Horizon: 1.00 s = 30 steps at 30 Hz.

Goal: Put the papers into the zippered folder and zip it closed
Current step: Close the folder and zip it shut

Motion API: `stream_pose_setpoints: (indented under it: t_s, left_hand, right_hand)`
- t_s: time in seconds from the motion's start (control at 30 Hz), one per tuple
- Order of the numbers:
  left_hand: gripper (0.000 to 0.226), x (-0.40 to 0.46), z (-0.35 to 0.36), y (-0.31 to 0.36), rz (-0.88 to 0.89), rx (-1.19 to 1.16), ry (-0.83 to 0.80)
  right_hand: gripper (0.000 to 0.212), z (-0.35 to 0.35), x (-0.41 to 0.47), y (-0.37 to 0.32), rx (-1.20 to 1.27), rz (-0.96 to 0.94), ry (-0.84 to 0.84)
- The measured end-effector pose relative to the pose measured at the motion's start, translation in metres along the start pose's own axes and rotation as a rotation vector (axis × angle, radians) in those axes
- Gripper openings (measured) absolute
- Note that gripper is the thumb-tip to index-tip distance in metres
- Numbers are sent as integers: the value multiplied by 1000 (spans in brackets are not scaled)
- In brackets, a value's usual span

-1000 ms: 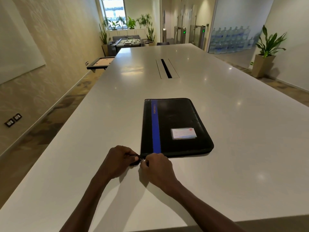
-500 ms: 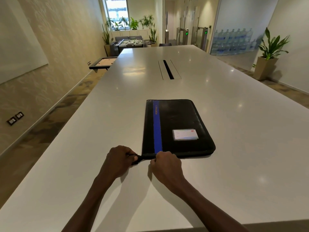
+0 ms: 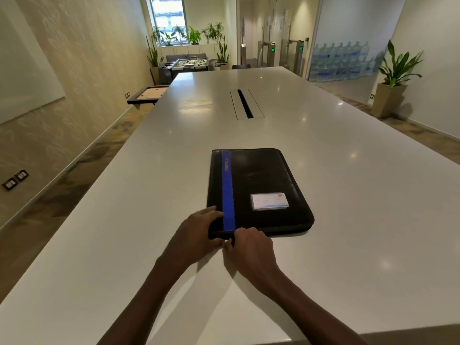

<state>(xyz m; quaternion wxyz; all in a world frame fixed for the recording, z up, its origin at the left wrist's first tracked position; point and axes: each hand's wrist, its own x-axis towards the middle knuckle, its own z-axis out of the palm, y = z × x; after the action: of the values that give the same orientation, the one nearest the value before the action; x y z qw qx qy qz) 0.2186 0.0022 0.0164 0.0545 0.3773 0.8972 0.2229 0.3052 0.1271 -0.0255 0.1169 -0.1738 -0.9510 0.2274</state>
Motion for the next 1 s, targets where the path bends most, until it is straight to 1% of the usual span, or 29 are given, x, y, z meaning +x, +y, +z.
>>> stream_pose_setpoints:
  t_s: [0.07, 0.13, 0.23, 0.4, 0.6, 0.73, 0.83, 0.93, 1.0]
  left_hand:
    - [61, 6, 7, 4, 13, 59, -55]
    - [54, 10, 9, 4, 23, 112, -59]
    - [50, 11, 8, 1, 55, 170, -70]
    - [47, 14, 5, -5, 90, 212, -74]
    - [46, 17, 5, -10, 108, 222, -81]
    - [46, 20, 7, -11, 101, 286, -61]
    - [38, 23, 7, -3, 85, 349, -62]
    - [30, 24, 8, 11, 40, 408, -64]
    - [33, 26, 16, 25, 54, 374, -12]
  right_hand:
    - [30, 0, 0, 1, 11, -16, -4]
    - [31, 0, -1, 3, 7, -16, 9]
    - [30, 0, 1, 8, -3, -19, 30]
    - [25, -1, 1, 10, -46, -31, 65]
    - [23, -20, -6, 32, -76, 42, 105]
    - [26, -33, -11, 48, -87, 98, 103]
    - [29, -39, -14, 55, -108, 137, 106]
    - [29, -40, -16, 60, -137, 106, 119]
    - [29, -41, -16, 63, -125, 84, 117]
